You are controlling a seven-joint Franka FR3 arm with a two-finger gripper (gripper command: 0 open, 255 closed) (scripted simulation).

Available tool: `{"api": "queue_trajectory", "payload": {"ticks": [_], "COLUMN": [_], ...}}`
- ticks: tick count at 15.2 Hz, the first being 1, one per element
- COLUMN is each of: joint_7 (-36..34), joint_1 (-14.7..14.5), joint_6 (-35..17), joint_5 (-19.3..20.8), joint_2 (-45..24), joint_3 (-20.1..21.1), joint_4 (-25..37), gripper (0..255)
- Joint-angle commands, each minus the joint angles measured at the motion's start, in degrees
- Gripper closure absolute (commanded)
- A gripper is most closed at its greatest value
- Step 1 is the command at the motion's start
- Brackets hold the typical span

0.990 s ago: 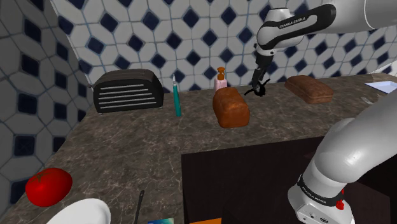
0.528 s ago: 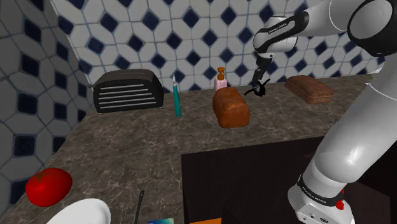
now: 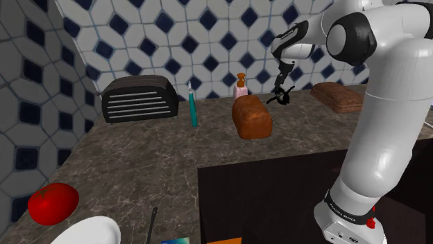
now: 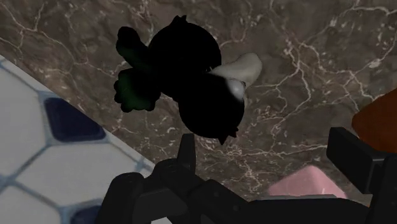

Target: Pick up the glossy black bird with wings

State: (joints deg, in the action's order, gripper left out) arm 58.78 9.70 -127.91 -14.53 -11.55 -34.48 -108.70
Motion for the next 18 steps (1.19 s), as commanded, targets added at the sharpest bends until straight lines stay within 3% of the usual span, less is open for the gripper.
{"api": "queue_trajectory", "payload": {"ticks": [1, 11, 12, 18], "joint_7": [3.5, 6.3, 6.5, 6.5], "joint_1": [2.3, 3.9, 4.0, 4.0], "joint_6": [0.0, -4.5, -4.5, -4.5], "joint_5": [-3.9, -7.4, -7.5, -7.5], "joint_2": [-4.6, -8.4, -8.5, -8.6], "joint_3": [0.4, 1.9, 1.9, 1.9], "joint_4": [4.2, 2.9, 2.9, 3.0], "gripper": [0, 0, 255, 255]}}
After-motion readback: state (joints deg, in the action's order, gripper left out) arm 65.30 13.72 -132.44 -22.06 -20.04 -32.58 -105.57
